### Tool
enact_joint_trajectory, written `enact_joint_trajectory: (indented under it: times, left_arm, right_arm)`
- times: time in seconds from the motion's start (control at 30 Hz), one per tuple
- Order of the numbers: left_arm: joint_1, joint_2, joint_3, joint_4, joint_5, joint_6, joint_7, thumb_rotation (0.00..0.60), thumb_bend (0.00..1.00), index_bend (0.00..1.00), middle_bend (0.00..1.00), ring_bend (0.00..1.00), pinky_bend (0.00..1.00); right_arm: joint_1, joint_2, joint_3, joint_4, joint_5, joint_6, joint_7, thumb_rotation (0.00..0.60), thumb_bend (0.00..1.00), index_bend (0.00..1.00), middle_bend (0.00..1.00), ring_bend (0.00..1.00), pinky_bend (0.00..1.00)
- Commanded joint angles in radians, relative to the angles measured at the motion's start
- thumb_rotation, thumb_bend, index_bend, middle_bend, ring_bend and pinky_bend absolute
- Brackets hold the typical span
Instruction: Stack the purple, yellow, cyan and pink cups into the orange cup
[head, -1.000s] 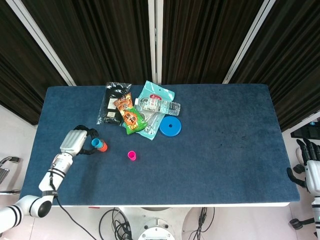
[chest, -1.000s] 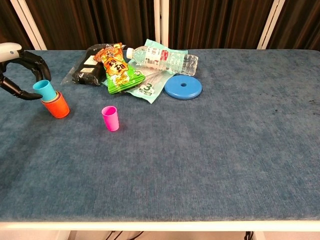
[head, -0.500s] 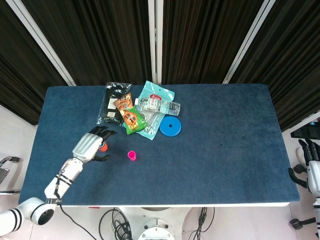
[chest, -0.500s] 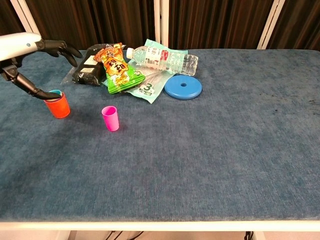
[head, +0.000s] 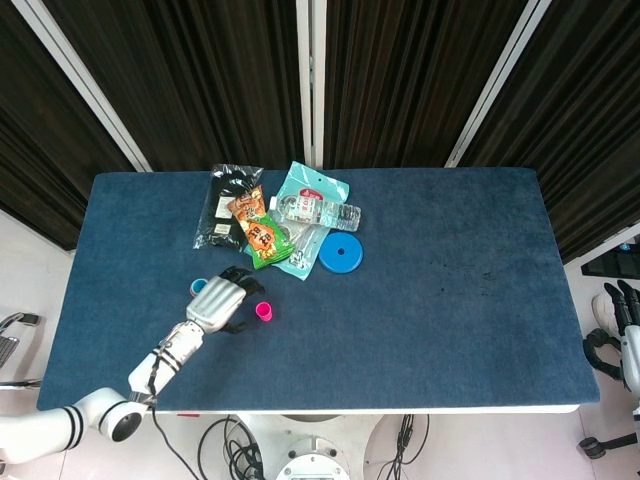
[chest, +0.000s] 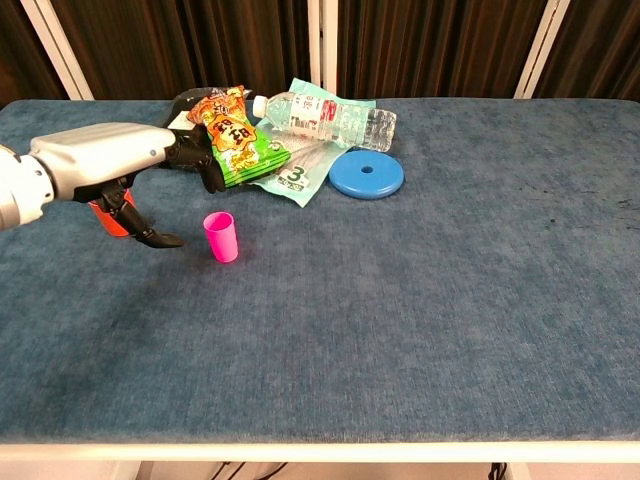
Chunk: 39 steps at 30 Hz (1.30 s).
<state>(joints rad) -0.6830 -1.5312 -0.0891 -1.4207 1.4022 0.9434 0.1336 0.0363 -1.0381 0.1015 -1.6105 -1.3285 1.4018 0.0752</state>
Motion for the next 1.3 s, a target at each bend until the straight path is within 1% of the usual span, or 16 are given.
enact_joint_trajectory:
  times: [0.03,0.2,0.3,0.43,0.57,0.7,0.87,1.1,1.3]
  left_arm:
    - [-0.01,-0.019,-0.003,0.018,-0.013,-0.009,0.018,0.6,0.19,0.34,0.31,0.16,0.19]
    - [-0.023,-0.043,-0.007,0.035,-0.032,-0.026,0.038,0.6,0.19,0.35,0.33,0.2,0.26]
    - [-0.031,-0.053,-0.009,0.041,-0.027,-0.025,0.039,0.6,0.2,0.35,0.33,0.23,0.33]
    - [-0.042,-0.065,-0.012,0.049,-0.016,-0.022,0.03,0.6,0.2,0.35,0.34,0.26,0.45]
    - [-0.051,-0.072,-0.01,0.062,-0.012,-0.031,0.02,0.6,0.2,0.37,0.36,0.29,0.54]
    - [-0.055,-0.079,-0.002,0.077,-0.008,-0.034,0.022,0.6,0.21,0.39,0.39,0.32,0.57]
    - [-0.057,-0.089,0.003,0.097,-0.002,-0.025,0.038,0.6,0.21,0.41,0.42,0.35,0.57]
    - [-0.06,-0.096,0.009,0.108,-0.001,-0.022,0.058,0.6,0.22,0.46,0.47,0.39,0.6]
    - [-0.062,-0.1,0.007,0.109,-0.006,-0.021,0.058,0.6,0.22,0.47,0.48,0.4,0.61]
  right_arm:
    - [0.003,-0.004,0.0,0.009,0.002,-0.008,0.007,0.6,0.29,0.0,0.0,0.0,0.0]
    - [0.009,-0.007,0.004,0.02,0.003,-0.015,0.012,0.6,0.29,0.0,0.0,0.0,0.0]
    - [0.011,-0.006,0.007,0.022,0.005,-0.017,0.015,0.6,0.29,0.0,0.0,0.0,0.0]
    - [0.013,-0.008,0.006,0.027,0.01,-0.027,0.017,0.6,0.29,0.0,0.0,0.0,0.0]
    - [0.014,-0.009,0.004,0.03,0.01,-0.032,0.019,0.6,0.29,0.0,0.0,0.0,0.0]
    - [0.014,-0.01,0.003,0.033,0.011,-0.036,0.022,0.6,0.29,0.0,0.0,0.0,0.0]
    - [0.017,-0.011,0.001,0.037,0.012,-0.045,0.024,0.6,0.29,0.0,0.0,0.0,0.0]
    - [0.018,-0.012,0.001,0.039,0.014,-0.049,0.026,0.6,0.29,0.0,0.0,0.0,0.0]
    - [0.019,-0.013,-0.001,0.042,0.014,-0.053,0.027,0.6,0.3,0.0,0.0,0.0,0.0]
